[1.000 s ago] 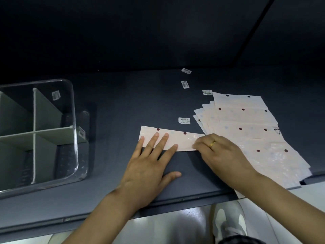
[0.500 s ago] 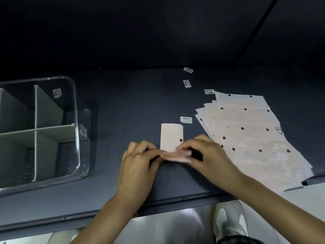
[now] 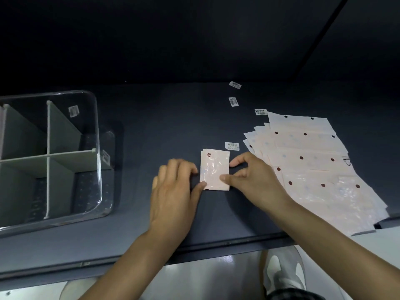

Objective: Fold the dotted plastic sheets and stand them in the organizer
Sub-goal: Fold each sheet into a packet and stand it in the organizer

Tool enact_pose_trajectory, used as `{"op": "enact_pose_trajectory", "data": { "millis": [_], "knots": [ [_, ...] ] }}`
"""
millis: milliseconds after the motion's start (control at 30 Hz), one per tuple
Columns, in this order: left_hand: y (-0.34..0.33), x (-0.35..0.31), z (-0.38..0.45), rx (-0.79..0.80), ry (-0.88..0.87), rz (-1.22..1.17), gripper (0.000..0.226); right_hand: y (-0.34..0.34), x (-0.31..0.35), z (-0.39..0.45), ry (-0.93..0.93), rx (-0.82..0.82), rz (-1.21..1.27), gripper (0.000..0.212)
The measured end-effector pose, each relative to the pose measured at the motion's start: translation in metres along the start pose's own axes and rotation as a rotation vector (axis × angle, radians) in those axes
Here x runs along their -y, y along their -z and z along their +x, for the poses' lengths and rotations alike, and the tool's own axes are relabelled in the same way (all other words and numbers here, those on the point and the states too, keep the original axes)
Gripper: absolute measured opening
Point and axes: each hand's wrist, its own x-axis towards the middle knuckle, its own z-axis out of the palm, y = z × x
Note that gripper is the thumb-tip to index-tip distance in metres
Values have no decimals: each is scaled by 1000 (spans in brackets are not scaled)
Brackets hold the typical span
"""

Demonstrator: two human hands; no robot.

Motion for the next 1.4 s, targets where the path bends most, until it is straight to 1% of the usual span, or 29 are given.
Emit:
{"op": "enact_pose_trajectory", "data": {
  "millis": [67,100,133,167,233,300,400,433,467,533,600,633,700,800,900,967,1033,1167,1233,1300,1367,1400],
  "knots": [
    [-3,-6,-4,28,-210,100,34,-1,0,1,0,-14,-18,27],
    [-6,-9,-6,66,-321,176,40,-1,0,1,7,-21,-33,26],
    [-9,-12,-9,119,-390,242,45,-1,0,2,15,-26,-55,26],
    [-11,-13,-12,181,-406,291,53,-1,-1,2,22,-31,-79,25],
    [-11,-12,-15,280,-367,359,68,-1,-1,2,31,-35,-122,24],
    [-12,-8,-16,346,-360,405,74,-2,-2,1,74,-61,-150,23],
    [-14,-5,-16,390,-386,439,75,-2,-3,-6,269,-207,-105,16],
    [-15,-4,-17,393,-391,438,74,-1,-3,-7,336,-212,-62,16],
    [-16,-4,-17,384,-399,434,72,-1,-1,-7,388,-167,-17,18],
    [-14,-5,-16,413,-393,424,70,-2,3,-4,461,23,10,26],
    [-12,-6,-15,448,-387,418,75,-5,6,4,534,200,-70,32],
    [-13,-4,-14,451,-399,412,79,-6,5,8,572,252,-140,33],
    [-14,0,-14,451,-419,384,83,-7,3,17,641,296,-277,35],
    [-12,4,-15,474,-441,357,82,-1,3,26,712,282,-459,34],
    [-3,12,-15,507,-480,347,83,6,13,33,714,301,-625,31],
    [6,22,-15,571,-528,367,80,12,20,37,693,365,-765,34],
    [19,32,-16,634,-576,389,78,15,30,37,657,404,-835,33],
    [51,42,-17,761,-594,365,76,14,45,28,509,480,-893,15],
    [73,40,-15,840,-510,257,73,17,49,20,384,553,-891,14],
    [99,32,-10,870,-387,103,68,24,57,10,295,600,-852,18],
    [126,23,-3,815,-295,-32,63,34,74,0,280,592,-788,9],
    [140,20,1,760,-243,-90,62,39,86,-5,283,573,-745,9]
  ]
}}
